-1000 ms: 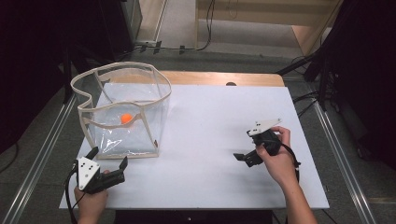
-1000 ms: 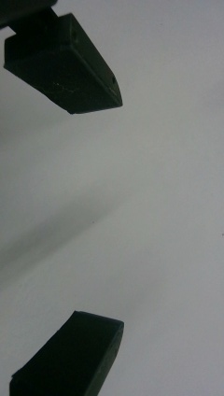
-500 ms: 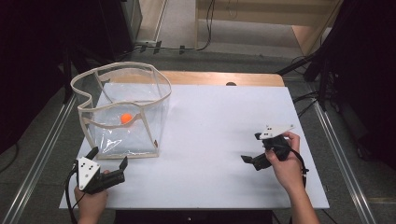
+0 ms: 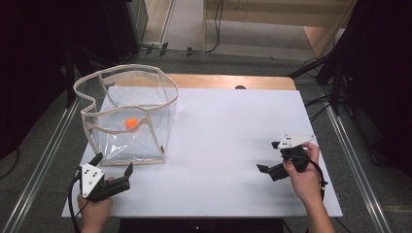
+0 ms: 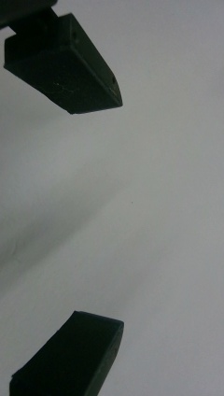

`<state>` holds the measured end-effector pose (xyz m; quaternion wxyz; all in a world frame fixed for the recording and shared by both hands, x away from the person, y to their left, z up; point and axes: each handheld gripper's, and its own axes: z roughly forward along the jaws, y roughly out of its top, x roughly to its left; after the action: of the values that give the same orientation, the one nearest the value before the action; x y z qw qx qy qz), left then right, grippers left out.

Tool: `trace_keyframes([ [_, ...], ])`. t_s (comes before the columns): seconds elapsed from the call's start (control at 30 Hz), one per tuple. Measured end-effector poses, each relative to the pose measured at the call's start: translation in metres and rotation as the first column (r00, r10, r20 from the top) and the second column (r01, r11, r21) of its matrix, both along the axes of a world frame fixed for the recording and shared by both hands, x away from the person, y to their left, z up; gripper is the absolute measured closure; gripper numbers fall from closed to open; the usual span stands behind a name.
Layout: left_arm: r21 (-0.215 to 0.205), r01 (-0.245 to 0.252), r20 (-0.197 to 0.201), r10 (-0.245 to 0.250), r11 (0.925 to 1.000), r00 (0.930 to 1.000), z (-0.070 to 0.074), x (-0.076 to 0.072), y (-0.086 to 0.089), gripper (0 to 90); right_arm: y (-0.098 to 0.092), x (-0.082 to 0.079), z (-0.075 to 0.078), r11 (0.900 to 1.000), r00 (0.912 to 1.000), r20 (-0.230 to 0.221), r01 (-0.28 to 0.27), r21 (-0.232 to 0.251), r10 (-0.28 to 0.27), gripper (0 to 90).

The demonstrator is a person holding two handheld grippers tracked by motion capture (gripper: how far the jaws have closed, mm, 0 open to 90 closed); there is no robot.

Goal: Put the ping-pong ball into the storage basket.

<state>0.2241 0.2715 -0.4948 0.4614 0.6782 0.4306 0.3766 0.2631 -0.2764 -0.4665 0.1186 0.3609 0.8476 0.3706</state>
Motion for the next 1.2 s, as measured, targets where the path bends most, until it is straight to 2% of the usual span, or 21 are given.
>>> trace_keyframes([
  [0.4,-0.001,0.0,0.001,0.0,1.0,1.0,0.0,0.0,0.0,0.0,-0.01,-0.008,-0.008,1.0,0.9999,-0.001,0.017,0.006,-0.017,0.0],
  [1.2,0.002,0.001,0.003,-0.001,1.0,1.0,0.0,0.0,0.0,0.0,-0.035,-0.025,-0.02,0.994,0.997,0.0,0.077,0.074,-0.077,0.0],
])
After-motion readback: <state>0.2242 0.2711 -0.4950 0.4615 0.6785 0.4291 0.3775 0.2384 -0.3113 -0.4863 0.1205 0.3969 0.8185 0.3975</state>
